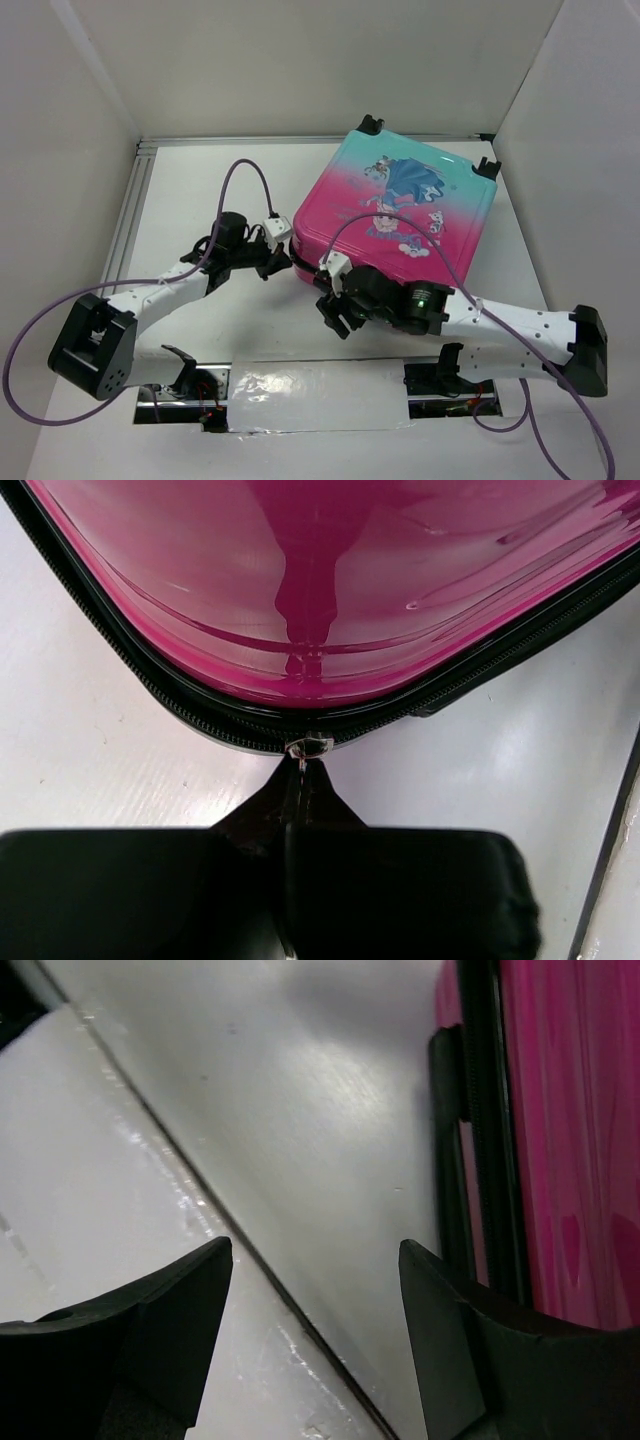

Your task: Pack the luggage

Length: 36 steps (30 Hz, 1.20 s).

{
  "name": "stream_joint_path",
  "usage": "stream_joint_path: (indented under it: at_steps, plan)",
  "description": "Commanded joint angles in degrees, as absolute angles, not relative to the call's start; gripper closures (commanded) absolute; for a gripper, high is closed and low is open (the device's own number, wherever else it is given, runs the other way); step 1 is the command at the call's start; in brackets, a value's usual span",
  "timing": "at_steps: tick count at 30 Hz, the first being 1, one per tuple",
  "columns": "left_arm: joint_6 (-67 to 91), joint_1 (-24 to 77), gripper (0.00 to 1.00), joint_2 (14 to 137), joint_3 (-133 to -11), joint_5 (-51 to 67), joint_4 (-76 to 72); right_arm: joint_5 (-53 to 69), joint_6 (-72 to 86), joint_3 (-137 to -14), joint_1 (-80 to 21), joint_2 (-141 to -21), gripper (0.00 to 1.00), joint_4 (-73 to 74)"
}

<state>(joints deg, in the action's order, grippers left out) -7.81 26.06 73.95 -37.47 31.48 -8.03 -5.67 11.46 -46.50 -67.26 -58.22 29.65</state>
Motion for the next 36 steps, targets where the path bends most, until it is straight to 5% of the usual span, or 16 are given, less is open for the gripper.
stream_joint_path:
  at_steps: [1,11,18,36]
  plan:
    - [-10.55,26.10,1.00,76.03,-39.73,31.73,-14.50,-16.85,14.49,-47.89,-69.60,-62.30,0.25,29.79]
    - [-12.21,24.96,1.00,76.03,-40.25,31.20,-12.83,-28.73,17.22,-52.65,-70.75,-80.68,0.29,32.07]
    - [-12.22,23.29,1.00,74.79,-39.73,34.18,-13.97,-34.36,16.62,-52.13,-70.75,-79.54,0.36,30.85]
    - [-11.69,22.76,1.00,75.94,-40.25,34.19,-13.45,-38.14,17.14,-53.18,-71.98,-77.17,0.33,33.49]
